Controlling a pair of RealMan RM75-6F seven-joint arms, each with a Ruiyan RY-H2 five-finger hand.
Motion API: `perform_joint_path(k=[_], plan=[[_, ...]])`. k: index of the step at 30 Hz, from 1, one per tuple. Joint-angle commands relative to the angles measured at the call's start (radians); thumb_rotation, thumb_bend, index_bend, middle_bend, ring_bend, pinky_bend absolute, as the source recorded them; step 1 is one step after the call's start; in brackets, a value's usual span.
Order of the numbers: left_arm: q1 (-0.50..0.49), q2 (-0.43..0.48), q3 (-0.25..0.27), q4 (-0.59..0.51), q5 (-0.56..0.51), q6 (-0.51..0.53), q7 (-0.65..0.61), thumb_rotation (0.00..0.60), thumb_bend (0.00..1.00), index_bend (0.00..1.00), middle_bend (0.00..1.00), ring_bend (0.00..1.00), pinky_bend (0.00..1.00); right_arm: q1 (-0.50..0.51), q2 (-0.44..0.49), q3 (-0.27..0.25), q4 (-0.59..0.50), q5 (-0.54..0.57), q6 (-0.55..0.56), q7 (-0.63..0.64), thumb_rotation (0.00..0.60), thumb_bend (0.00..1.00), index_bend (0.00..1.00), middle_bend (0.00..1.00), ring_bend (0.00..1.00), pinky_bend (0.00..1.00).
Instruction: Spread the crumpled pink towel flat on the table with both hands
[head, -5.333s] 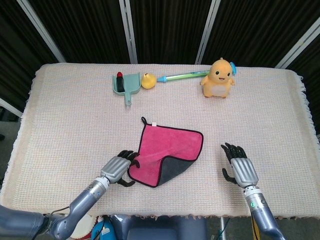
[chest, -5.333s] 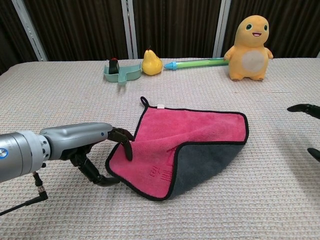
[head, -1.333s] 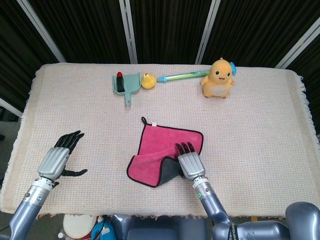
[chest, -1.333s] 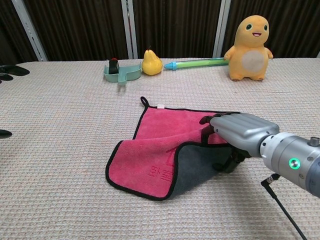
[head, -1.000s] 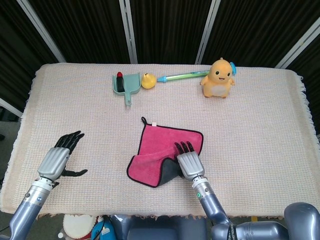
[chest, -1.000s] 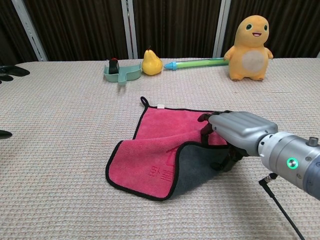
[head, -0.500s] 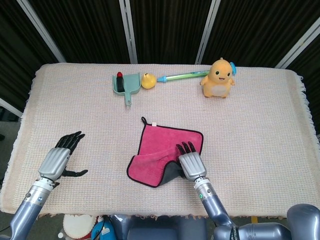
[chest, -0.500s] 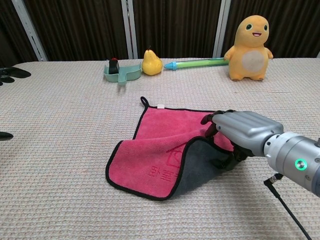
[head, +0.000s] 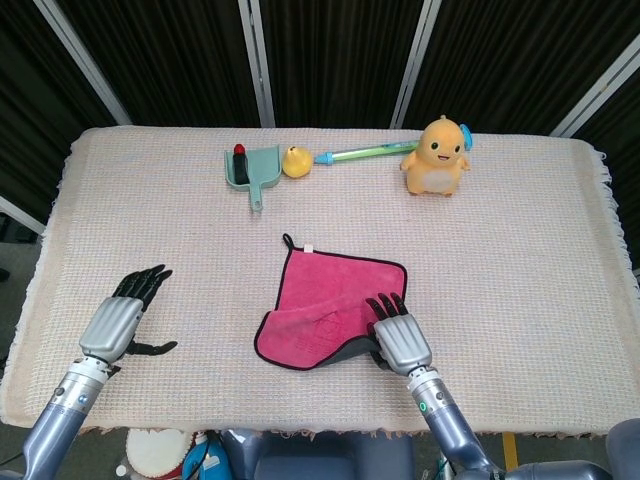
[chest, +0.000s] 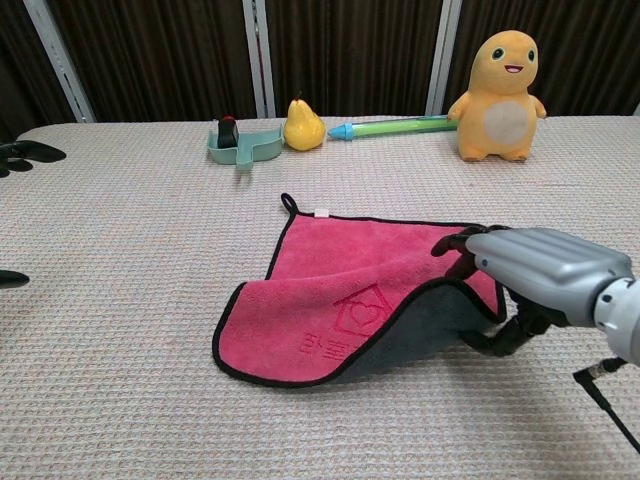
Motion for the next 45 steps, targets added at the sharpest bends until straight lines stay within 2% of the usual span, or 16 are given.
perform_joint_path(k=[1,8,11,14,17,20,22,37,45], plan=[[0.002,-0.001,0.002,-0.004,0.004,0.002,0.007,0.6,0.06,0.0,0.0,0.0,0.0,-0.015,0.013,-0.018,-0.004,-0.011,-0.008,0.02,0.6,0.47,0.62,0.14,0.0,0.0],[0.005,-0.006,0.003,-0.008,0.006,0.004,0.021,0.6,0.06,0.0,0.0,0.0,0.0,-0.04,0.024,-0.055,0.005,-0.028,-0.034,0.057,0.6,0.47,0.61,0.14,0.0,0.0],[0.005,-0.008,0.004,-0.007,0.004,0.001,0.026,0.6,0.06,0.0,0.0,0.0,0.0,-0.047,0.025,-0.069,0.01,-0.038,-0.046,0.065,0.6,0.47,0.55,0.14,0.0,0.0],[0.004,-0.009,0.004,-0.007,0.003,-0.002,0.029,0.6,0.06,0.0,0.0,0.0,0.0,-0.052,0.025,-0.081,0.013,-0.041,-0.063,0.068,0.6,0.47,0.39,0.1,0.0,0.0],[0.004,-0.01,0.003,-0.005,0.001,-0.005,0.03,0.6,0.06,0.0,0.0,0.0,0.0,-0.05,0.032,-0.092,0.01,-0.028,-0.08,0.049,0.6,0.47,0.18,0.03,0.0,0.0],[0.004,-0.011,0.002,-0.003,-0.002,-0.008,0.03,0.6,0.06,0.0,0.0,0.0,0.0,-0.047,0.036,-0.094,0.009,-0.007,-0.088,0.02,0.6,0.47,0.04,0.0,0.0,0.0],[0.005,-0.011,0.002,-0.002,-0.001,-0.008,0.03,0.6,0.06,0.0,0.0,0.0,0.0,-0.046,0.037,-0.093,0.008,0.007,-0.092,0.009,0.6,0.46,0.0,0.0,0.0,0.0],[0.006,-0.013,0.001,-0.001,0.0,-0.01,0.034,0.6,0.06,0.0,0.0,0.0,0.0,-0.054,0.051,-0.087,-0.001,0.008,-0.073,-0.025,0.6,0.16,0.0,0.0,0.0,0.0],[0.007,-0.014,-0.001,0.0,0.0,-0.011,0.031,0.6,0.06,0.0,0.0,0.0,0.0,-0.063,0.058,-0.074,-0.003,-0.013,-0.064,-0.003,0.6,0.13,0.0,0.0,0.0,0.0]])
